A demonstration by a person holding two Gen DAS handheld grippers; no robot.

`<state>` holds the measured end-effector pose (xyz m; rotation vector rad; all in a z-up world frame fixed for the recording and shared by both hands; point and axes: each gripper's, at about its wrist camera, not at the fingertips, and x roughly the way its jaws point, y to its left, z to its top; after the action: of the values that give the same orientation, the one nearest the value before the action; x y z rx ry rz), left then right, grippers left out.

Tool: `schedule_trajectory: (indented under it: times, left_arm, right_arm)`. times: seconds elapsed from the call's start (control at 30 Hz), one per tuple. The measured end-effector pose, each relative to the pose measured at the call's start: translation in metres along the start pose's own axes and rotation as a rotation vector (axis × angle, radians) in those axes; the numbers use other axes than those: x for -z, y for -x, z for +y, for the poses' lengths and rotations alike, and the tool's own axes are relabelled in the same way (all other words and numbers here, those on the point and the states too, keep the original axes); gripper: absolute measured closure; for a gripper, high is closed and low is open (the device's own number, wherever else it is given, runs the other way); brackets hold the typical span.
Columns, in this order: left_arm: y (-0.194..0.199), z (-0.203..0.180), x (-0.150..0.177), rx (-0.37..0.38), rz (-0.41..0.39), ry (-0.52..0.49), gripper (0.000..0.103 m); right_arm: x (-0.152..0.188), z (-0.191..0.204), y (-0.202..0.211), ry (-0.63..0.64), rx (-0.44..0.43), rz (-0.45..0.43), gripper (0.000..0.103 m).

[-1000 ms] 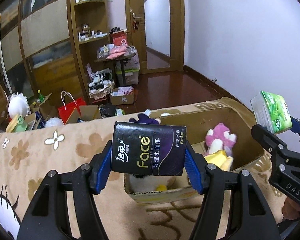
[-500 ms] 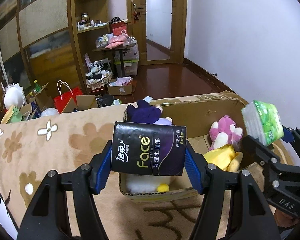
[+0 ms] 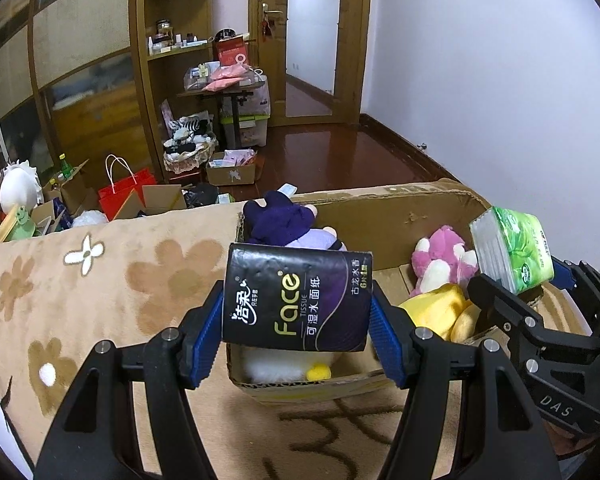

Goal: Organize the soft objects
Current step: 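Lift both tissue packs over the box and release them inside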

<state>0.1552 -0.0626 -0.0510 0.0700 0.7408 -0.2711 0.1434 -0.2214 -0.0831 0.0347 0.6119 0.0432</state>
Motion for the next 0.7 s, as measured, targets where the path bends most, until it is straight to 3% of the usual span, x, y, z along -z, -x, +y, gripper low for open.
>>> schedule_trajectory:
  times: [0.2, 0.3, 0.57, 0.7]
  left_arm:
    - [-0.0057, -0.0024, 0.0001, 0.003, 0.031, -0.015, 0.036]
    - [-0.005, -0.0034, 0.001, 0.001, 0.032, -0.016, 0.021]
    - [-0.0047, -0.0014, 0.0003, -0.021, 0.035, -0.01, 0.012]
    - [-0.0006, 0.0021, -0.0002, -0.036, 0.027, 0.0, 0.007]
  right_arm:
    - [0.0041, -0.0038, -0.0072, -0.017, -0.011, 0.022, 0.022]
    - [0.0048, -0.0041, -0.0079, -0.016, -0.012, 0.021, 0.021]
    - [0.0051, -0.0116, -0.0072, -0.042, -0.034, 0.038, 0.02]
    - [0.0041, -0.0116, -0.0012, -0.034, -0.03, 0.012, 0.009]
